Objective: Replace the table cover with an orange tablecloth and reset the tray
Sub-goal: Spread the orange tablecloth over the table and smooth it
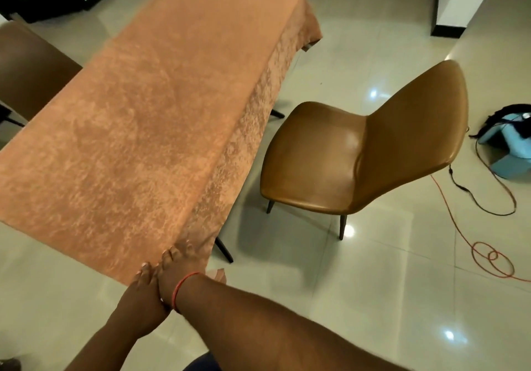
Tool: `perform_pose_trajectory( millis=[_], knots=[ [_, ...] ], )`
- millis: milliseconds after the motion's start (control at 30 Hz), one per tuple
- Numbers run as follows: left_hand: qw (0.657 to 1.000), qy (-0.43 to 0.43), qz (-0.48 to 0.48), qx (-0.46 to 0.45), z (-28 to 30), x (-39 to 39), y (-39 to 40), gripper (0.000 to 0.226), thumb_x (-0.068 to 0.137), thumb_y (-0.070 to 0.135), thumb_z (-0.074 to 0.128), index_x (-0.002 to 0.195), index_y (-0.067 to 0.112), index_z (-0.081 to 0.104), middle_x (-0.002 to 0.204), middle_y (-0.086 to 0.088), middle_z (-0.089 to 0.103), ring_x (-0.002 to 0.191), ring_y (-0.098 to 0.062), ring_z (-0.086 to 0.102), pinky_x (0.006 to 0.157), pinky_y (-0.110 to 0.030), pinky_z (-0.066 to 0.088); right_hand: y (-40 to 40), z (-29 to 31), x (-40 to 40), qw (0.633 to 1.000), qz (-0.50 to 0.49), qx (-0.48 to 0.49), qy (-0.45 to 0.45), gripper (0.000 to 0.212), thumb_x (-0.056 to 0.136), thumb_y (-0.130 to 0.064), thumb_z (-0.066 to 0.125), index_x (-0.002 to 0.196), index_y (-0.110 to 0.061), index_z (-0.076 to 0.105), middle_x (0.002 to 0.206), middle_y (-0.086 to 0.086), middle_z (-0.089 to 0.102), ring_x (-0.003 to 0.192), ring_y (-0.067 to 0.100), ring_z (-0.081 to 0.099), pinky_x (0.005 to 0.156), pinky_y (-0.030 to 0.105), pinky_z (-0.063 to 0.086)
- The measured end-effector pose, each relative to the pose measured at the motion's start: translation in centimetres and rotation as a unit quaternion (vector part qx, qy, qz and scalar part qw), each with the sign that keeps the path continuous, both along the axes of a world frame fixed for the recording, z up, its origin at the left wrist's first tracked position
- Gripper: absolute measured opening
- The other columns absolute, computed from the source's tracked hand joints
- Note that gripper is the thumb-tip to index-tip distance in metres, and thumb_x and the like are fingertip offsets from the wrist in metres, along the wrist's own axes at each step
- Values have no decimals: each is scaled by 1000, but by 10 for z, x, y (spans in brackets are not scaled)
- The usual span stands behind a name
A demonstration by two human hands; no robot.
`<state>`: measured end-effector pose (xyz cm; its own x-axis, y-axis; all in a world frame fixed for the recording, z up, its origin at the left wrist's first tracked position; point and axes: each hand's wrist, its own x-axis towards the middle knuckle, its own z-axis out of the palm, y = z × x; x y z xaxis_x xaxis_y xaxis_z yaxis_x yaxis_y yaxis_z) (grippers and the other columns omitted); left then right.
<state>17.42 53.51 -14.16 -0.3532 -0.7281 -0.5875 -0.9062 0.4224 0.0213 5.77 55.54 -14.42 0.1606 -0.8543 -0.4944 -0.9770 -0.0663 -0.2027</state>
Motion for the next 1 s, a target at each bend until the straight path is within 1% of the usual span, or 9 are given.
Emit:
perform_pose_trajectory(
  millis=[100, 200, 300, 400, 500, 633, 700, 833, 1000],
  knots=[
    [1000, -25, 2, -11, 0, 11, -10, 87, 88, 48, 57, 157, 17, 14, 163, -16, 14, 144, -32, 31, 113, -38, 33, -1, 6, -2, 1000, 10, -13, -6, 66, 100, -39, 45, 158, -19, 20, 165, 11, 15, 152, 33, 8, 119, 61, 6],
    [999, -28, 12, -20, 2, 23, -15, 81, 85, 56, 50, 155, 24, 24, 163, -5, 19, 139, -27, 39, 106, -41, 39, -9, 13, 0, 1000, 9, -6, -12, 64, 100, -40, 45, 157, -21, 23, 163, 11, 18, 150, 35, 7, 115, 65, 6],
    [999, 0, 26, -32, 13, 37, -21, 82, 83, 63, 37, 155, 24, 25, 162, 0, 22, 144, -23, 33, 110, -47, 32, -26, 18, 11, 999, 33, -22, -7, 60, 101, -37, 40, 156, -17, 25, 163, 17, 15, 150, 41, 5, 116, 66, 6],
    [999, -3, 44, -20, 21, 64, -42, 75, 95, 53, 42, 157, 25, 11, 165, 3, 9, 150, -21, 14, 119, -49, 16, -56, 17, 35, 998, 55, -34, 2, 58, 103, -40, 30, 156, -17, 23, 163, 20, 12, 150, 44, 5, 116, 66, 3],
    [998, 23, 61, -19, 21, 97, -73, 70, 98, 48, 40, 157, 24, 11, 165, 2, 6, 151, -23, 8, 121, -50, 11, -86, 9, 63, 998, 54, -35, 1, 59, 102, -44, 34, 155, -22, 21, 163, 17, 14, 150, 41, 7, 116, 62, 5],
    [994, 52, 94, -17, 16, 161, -125, 68, 98, 44, 40, 157, 25, 10, 166, -1, 5, 151, -26, 8, 121, -51, 8, -137, 13, 118, 997, 65, -27, 11, 68, 98, -37, 45, 157, -19, 16, 164, 12, 14, 150, 38, 11, 119, 55, 15],
    [993, 51, 108, -15, 10, 208, -150, 69, 98, 45, 39, 157, 25, 9, 166, -2, 4, 151, -26, 7, 121, -52, 8, -167, 15, 154, 998, 60, -22, 6, 67, 100, -30, 43, 158, -15, 14, 166, 9, 10, 152, 34, 8, 121, 51, 14],
    [989, 37, 143, 15, 6, 317, -193, 71, 98, 49, 38, 157, 24, 6, 166, -3, 3, 151, -25, 8, 121, -52, 7, -217, 3, 215, 999, 24, -22, -2, 60, 100, -20, 40, 157, -17, 21, 166, 6, 7, 153, 30, 4, 122, 50, 11],
    [977, -1, 211, 29, 3, 426, -258, 73, 100, 52, 36, 157, 20, 6, 165, -6, 5, 150, -28, 12, 119, -53, 14, -267, 4, 255, 998, -46, -34, -3, 54, 105, -24, 30, 158, -17, 18, 166, 3, 11, 153, 24, 7, 123, 45, 14]
  ],
)
